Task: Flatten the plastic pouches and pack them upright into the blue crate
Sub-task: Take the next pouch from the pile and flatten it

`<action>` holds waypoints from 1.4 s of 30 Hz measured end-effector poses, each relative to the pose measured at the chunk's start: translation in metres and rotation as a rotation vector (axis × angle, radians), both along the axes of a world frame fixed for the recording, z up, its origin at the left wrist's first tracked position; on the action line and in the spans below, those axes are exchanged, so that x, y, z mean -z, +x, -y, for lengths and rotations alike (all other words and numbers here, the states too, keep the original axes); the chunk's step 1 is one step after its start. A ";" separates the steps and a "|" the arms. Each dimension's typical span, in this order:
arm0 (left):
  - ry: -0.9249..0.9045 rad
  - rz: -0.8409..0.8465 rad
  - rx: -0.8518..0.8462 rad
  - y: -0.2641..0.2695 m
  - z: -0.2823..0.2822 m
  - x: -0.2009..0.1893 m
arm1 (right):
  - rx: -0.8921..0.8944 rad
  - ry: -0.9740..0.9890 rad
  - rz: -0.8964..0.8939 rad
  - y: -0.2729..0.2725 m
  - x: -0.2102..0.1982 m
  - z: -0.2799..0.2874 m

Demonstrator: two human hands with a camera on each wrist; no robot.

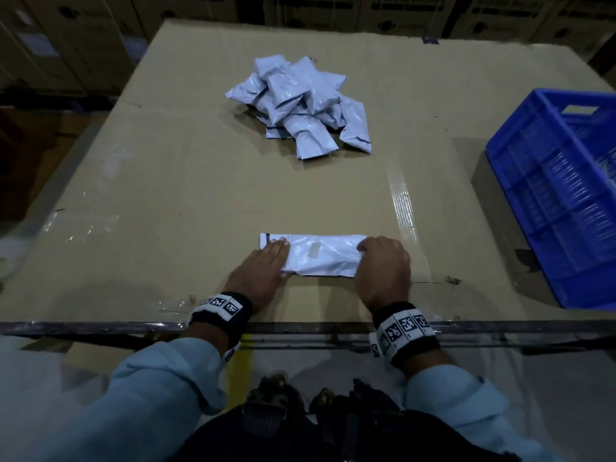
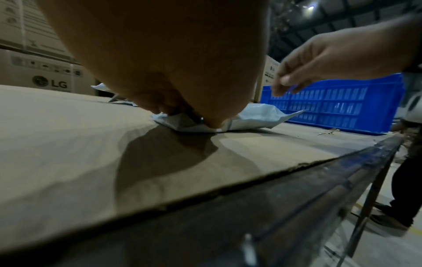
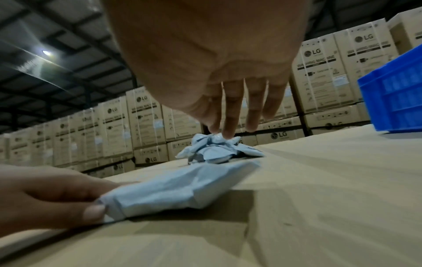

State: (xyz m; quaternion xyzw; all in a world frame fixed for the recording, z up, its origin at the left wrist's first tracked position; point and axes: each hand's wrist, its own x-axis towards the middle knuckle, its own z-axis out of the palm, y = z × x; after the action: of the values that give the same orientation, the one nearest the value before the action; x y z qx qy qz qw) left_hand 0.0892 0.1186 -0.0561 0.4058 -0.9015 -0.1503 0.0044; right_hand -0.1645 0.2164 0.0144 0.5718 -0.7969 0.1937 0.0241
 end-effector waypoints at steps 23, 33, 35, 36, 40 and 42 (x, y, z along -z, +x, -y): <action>-0.110 0.033 0.007 -0.038 0.013 0.016 | -0.224 0.396 0.008 0.038 0.077 0.024; -0.078 0.068 -0.010 -0.037 0.014 0.018 | -0.205 0.314 0.058 0.038 0.087 0.024; -0.062 0.070 -0.013 -0.037 0.015 0.019 | -0.197 0.317 0.054 0.037 0.087 0.023; -0.057 0.071 -0.014 -0.037 0.015 0.019 | -0.196 0.318 0.055 0.037 0.088 0.024; -0.015 0.056 -0.031 -0.037 0.017 0.015 | -0.180 0.296 0.072 0.033 0.087 0.025; 0.011 0.041 -0.050 -0.035 0.017 0.014 | -0.160 0.287 0.109 0.029 0.087 0.024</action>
State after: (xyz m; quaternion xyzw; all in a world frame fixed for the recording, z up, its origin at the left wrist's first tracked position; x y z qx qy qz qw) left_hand 0.0537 0.1011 -0.0700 0.4311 -0.8902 -0.1470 -0.0124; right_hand -0.1359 0.1924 -0.0727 0.6197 -0.7683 0.1100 -0.1166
